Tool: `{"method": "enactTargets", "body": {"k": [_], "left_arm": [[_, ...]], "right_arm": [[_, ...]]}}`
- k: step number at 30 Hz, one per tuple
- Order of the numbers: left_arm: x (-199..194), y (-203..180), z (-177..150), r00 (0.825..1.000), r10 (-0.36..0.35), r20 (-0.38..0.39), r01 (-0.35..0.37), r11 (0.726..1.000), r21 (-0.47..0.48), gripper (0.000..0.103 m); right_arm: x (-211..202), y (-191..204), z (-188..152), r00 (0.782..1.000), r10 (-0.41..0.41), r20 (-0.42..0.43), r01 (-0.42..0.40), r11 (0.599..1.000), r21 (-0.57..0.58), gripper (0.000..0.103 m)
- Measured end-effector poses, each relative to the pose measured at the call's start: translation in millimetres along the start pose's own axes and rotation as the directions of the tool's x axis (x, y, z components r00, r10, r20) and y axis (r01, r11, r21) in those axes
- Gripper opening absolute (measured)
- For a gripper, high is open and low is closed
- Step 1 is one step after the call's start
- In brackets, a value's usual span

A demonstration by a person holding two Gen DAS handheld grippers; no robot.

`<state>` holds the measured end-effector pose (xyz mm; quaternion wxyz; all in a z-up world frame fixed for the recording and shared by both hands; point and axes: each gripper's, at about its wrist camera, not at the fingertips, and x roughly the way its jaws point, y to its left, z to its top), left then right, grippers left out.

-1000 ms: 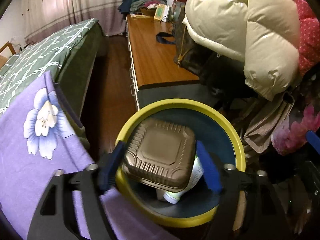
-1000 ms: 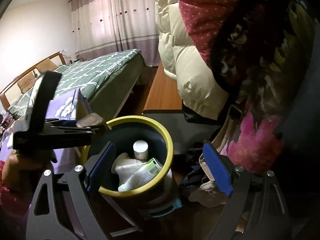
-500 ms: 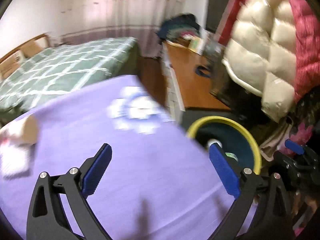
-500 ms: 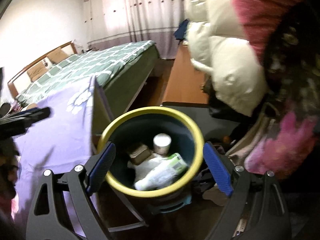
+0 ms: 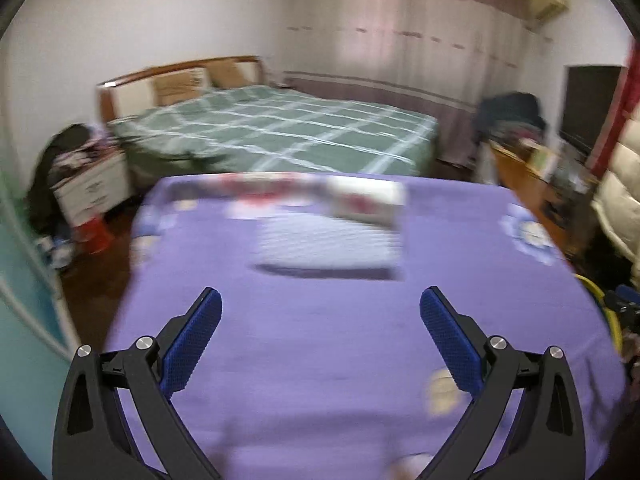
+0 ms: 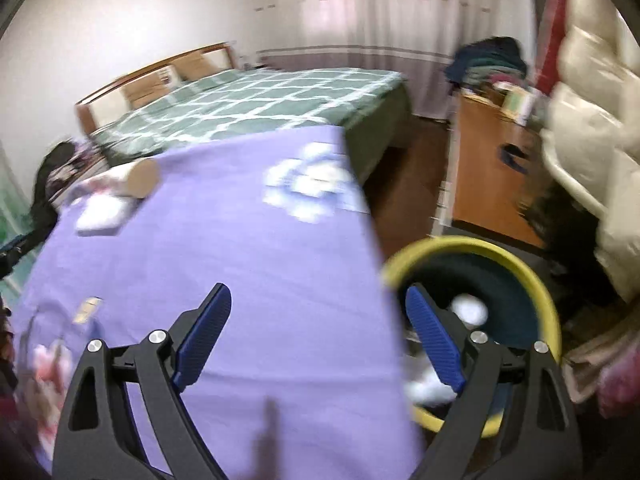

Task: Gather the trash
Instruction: 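Move the right gripper to the table and pinch the white foam net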

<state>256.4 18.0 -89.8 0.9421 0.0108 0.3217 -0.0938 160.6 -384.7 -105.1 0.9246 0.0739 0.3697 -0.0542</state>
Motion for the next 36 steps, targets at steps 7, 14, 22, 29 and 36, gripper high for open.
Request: {"method": "enactTargets", "body": {"k": [7,14,22,29,36], "left_arm": [[-1,83,-16,0.989,0.15,0.006,-0.149,0.985,-0.091,0.098],[-11,100,-28,0.986,0.165,0.023,-0.161,0.978,-0.129,0.098],[-16,94,-29,0.986,0.161,0.039,-0.153,0.977,-0.15,0.098],[-21,92,-28,0.987,0.156,0.049,-0.147,0.977,-0.157,0.098],[-23,89,-28,0.986,0.155,0.052,-0.146,0.978,-0.146,0.098]], "right_arm": [[40,115,38,0.987,0.157,-0.043,-0.161,0.981,-0.109,0.085],[84,207,63,0.972,0.22,-0.082,-0.229,0.965,-0.128,0.085],[141,250,80,0.978,0.167,-0.125,-0.178,0.98,-0.084,0.085],[173,261,75,0.975,0.107,-0.194,-0.122,0.99,-0.069,0.085],[173,271,69,0.979,0.096,-0.181,-0.116,0.987,-0.108,0.059]]}}
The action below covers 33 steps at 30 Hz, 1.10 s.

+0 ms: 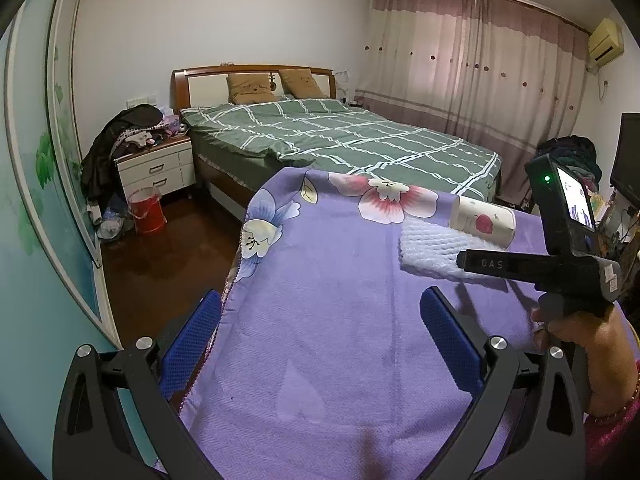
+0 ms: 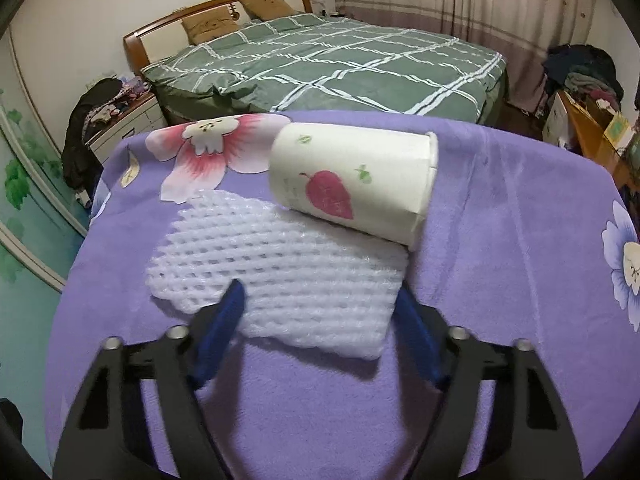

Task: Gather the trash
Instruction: 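Move the right gripper to the table and pinch the white foam net, then carry the foam net over the yellow bin and open the right gripper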

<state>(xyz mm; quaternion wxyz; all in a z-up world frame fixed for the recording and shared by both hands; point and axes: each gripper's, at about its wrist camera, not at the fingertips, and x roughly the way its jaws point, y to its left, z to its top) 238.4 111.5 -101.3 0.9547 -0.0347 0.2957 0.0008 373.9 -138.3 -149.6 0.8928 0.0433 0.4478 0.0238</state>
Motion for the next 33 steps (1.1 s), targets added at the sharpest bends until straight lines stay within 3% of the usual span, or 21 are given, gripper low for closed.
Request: {"method": "enactTargets", "body": {"k": [4,7,13,20,27,33], "left_arm": [[0,-1,-1,1.0,0.0,-0.002,0.0,1.0,0.002,0.098],[-1,-1,-2,1.0,0.002,-0.002,-0.002,1.0,0.005,0.098],[-2,-3,-2,1.0,0.0,-0.003,0.0,1.0,0.01,0.098],[-4,-10,-5,1.0,-0.005,-0.003,0.006,0.999,0.032,0.098],[-4,-18,-7,1.0,-0.009,-0.007,0.009,0.997,0.071,0.098],[-3,-25,-10,1.0,-0.018,-0.013,0.02,0.995,0.099,0.098]], "right_arm": [[-5,9,-4,1.0,0.018,0.007,-0.018,1.0,-0.018,0.033],[-10,12,-8,0.999,0.037,0.014,-0.036,0.999,-0.024,0.022],[-32,-8,-20,0.994,0.105,0.012,-0.105,0.994,0.018,0.019],[-71,-58,-45,0.992,0.116,0.051,-0.119,0.99,0.075,0.019],[-121,-143,-81,0.993,0.034,0.116,-0.055,0.981,0.184,0.019],[-161,-222,-111,0.984,-0.063,0.165,0.009,0.951,0.31,0.019]]}}
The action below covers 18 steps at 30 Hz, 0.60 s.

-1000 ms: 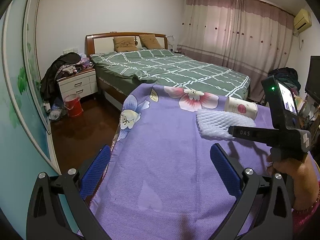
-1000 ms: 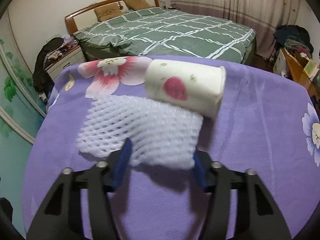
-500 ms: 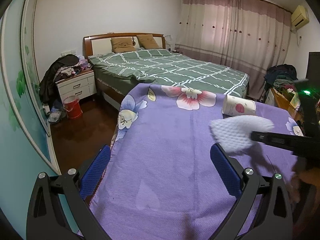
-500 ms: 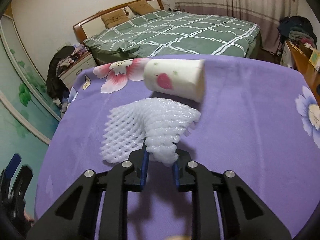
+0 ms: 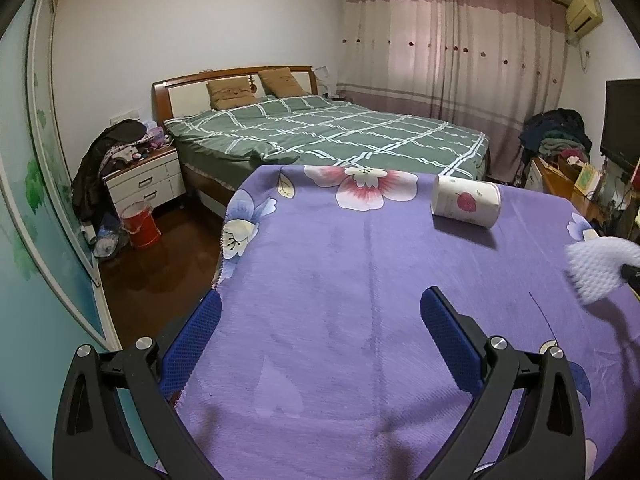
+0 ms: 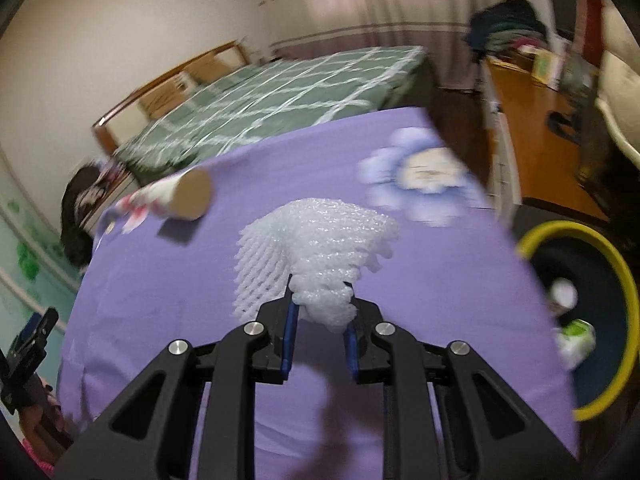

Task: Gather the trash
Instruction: 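Carry the foam net over the yellow bin and open the right gripper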

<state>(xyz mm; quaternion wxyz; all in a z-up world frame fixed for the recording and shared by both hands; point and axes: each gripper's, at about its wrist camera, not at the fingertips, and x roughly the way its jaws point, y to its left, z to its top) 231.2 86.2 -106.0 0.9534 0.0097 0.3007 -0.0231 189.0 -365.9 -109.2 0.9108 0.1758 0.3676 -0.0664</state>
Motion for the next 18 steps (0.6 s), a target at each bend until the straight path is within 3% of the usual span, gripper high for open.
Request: {"method": "enactTargets", "body": {"k": [5,11,15,18], "left_arm": [[0,0,0,1.0,-0.009,0.002,0.009,1.0,0.001,0.098],[1,3,1,1.0,-0.017,-0.006,0.017,1.0,-0.017,0.098],[2,3,0,1.0,-0.02,-0.01,0.02,1.0,-0.018,0.098],[2,2,1,1.0,-0.021,-0.009,0.021,1.0,-0.012,0.098]], "right_arm": [[-26,-72,3,0.994,-0.101,0.05,0.095,0.989,0.109,0.02],[-44,-152,6,0.967,-0.241,0.077,0.216,0.945,0.247,0.02],[-37,-188,2,0.954,-0.298,0.041,0.273,0.915,0.298,0.021],[-24,-202,0,0.955,-0.297,-0.003,0.283,0.905,0.317,0.026]]}}
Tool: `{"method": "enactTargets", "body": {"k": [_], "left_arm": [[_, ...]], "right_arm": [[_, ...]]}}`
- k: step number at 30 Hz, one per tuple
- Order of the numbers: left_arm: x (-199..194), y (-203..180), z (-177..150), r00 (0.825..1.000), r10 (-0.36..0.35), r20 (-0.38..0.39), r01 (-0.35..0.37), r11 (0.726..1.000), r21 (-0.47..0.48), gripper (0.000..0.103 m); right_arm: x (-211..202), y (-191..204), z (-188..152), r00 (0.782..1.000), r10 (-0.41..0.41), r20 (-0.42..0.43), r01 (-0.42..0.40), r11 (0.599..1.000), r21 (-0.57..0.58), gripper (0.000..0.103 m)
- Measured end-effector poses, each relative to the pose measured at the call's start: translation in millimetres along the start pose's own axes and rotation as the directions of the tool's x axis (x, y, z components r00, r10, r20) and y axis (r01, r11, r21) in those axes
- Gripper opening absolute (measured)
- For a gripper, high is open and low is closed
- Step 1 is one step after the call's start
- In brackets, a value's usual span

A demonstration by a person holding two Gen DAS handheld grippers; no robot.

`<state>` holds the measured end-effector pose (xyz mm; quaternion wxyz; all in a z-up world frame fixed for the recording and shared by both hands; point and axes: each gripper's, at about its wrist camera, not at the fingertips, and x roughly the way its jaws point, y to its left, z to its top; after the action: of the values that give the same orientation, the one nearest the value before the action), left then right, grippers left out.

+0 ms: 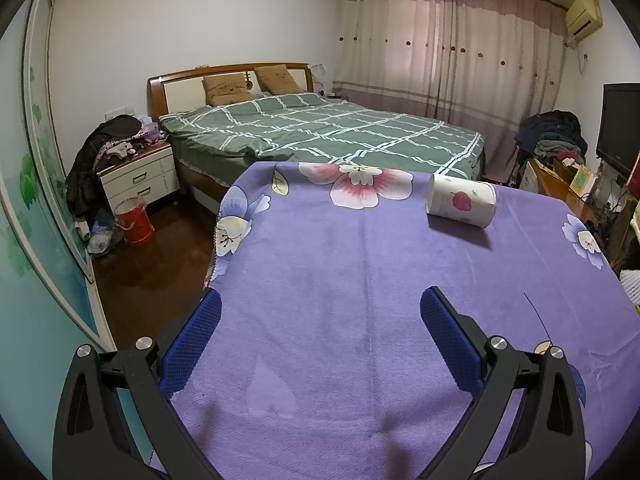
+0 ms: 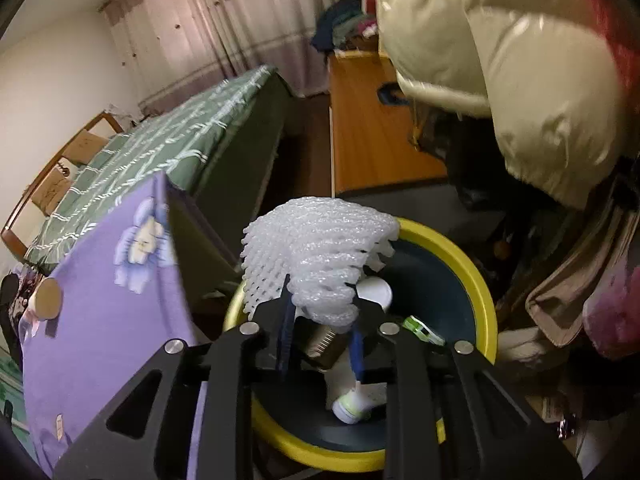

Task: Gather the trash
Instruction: 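Carry the foam net over the yellow bin and open the right gripper, then move the left gripper to the white paper cup and grasp its body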

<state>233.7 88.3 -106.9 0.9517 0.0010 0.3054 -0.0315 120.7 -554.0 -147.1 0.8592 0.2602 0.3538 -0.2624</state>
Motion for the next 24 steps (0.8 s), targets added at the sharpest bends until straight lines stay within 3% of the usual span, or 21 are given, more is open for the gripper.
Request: {"method": "enactTargets", "body": {"k": [4,13,17,24], "left_arm": [[0,0,1,1.0,-0.001,0.001,0.001,1.0,0.007,0.098],[0,-2,1,1.0,-0.002,0.001,0.002,1.0,0.019,0.098],[0,-3,1,1.0,-0.01,-0.001,0.01,1.0,0.016,0.098],[1,-23,7,0.997,-0.054,-0.048,0.057,0.997,0.053,0.098]], "right_arm": [[8,-3,-5,0.999,-0.042,-0.025,0.042,0.999,0.004,0.048],[-2,5,-3,0.993,-0.107,0.047,0.108,0.994,-0.02,0.06],[-13,21,-8,0.996,-0.063,0.07,0.066,0.997,-0.047,0.06],[-31,98,-33,0.985,0.141,0.102,-0.116,0.969,-0.219,0.067]]}}
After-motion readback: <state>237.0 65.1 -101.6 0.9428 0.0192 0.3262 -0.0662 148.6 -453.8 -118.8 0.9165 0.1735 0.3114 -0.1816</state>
